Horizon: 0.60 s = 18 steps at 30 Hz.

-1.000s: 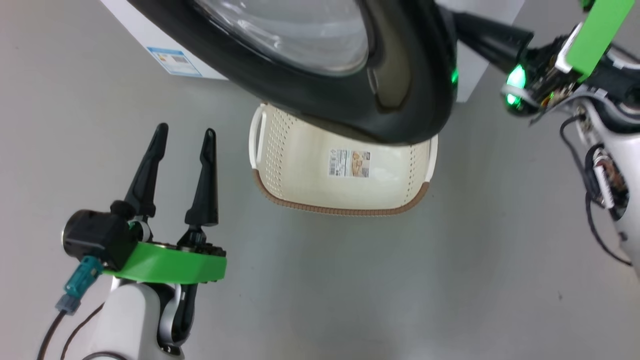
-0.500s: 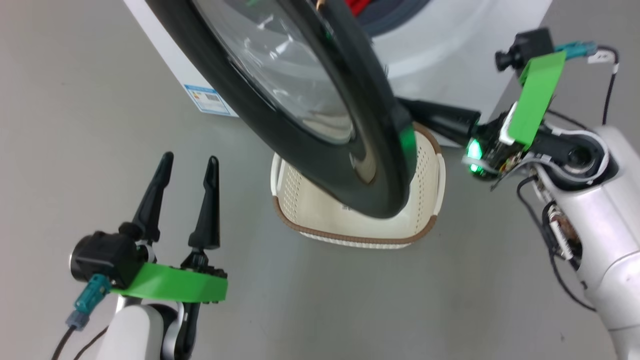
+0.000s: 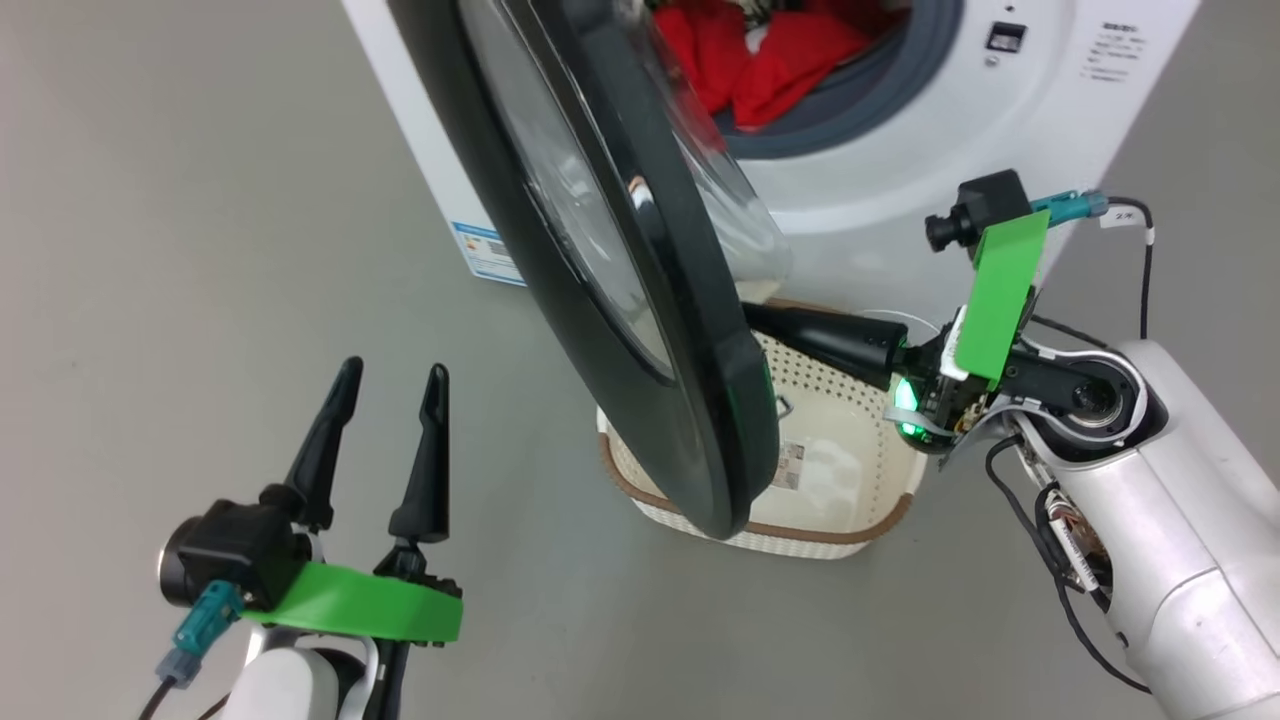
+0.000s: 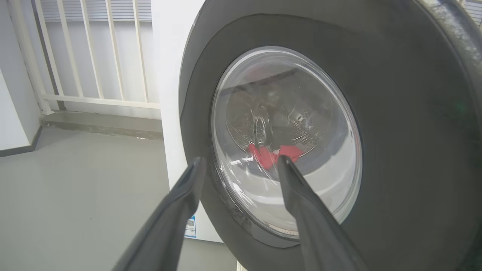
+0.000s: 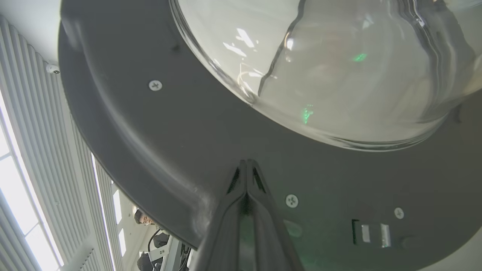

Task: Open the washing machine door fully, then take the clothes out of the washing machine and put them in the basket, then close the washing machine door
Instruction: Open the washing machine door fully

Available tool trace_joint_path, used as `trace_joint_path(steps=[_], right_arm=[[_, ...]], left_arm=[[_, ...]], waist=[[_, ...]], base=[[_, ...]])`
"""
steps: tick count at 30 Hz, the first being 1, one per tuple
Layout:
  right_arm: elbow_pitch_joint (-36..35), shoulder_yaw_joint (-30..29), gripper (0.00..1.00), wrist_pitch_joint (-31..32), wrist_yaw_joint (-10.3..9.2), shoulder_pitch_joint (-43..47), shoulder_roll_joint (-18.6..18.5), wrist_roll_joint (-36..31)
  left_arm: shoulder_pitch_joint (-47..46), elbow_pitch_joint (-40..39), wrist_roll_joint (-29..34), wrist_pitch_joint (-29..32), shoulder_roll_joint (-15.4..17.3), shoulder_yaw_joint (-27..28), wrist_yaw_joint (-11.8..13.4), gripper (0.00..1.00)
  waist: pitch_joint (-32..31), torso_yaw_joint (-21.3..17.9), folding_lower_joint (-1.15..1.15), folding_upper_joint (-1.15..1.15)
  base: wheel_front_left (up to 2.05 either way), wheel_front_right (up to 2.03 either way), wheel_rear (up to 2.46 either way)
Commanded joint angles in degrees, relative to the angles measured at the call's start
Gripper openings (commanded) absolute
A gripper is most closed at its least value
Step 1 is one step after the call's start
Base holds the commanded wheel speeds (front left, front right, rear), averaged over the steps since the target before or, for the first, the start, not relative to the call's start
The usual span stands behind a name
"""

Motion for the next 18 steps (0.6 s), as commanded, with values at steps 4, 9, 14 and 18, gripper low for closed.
trace_joint_path(steps=[4, 9, 14, 18], right_arm=[[-0.8, 0.7, 0.0, 0.4, 0.4, 1.3, 2.1, -1.4], [0.1, 0.5, 0.0, 0.9, 0.4, 1.9, 3.2, -1.8], [0.9, 0.3, 0.0, 1.1, 0.4, 2.3, 4.0, -2.5], [1.6, 0.1, 0.0, 1.4, 0.4, 2.5, 4.6, -2.8]], left_arm=[[0.1, -0.9, -0.2, -0.3, 1.5, 1.3, 0.5, 1.0], [0.5, -0.6, -0.5, -0.3, 1.5, 0.7, 0.7, 1.0], [0.8, -0.5, -0.7, -0.3, 1.5, 0.0, 0.8, 1.0], [1.0, -0.2, -0.9, -0.3, 1.5, -0.5, 0.9, 1.0]], waist=[[-1.9, 3.0, 0.0, 0.0], [-2.8, 5.5, 0.0, 0.0], [-3.7, 7.7, 0.0, 0.0], [-4.4, 9.3, 0.0, 0.0]], base=[[0.0, 0.0, 0.0], [0.0, 0.0, 0.0], [0.0, 0.0, 0.0], [0.0, 0.0, 0.0]])
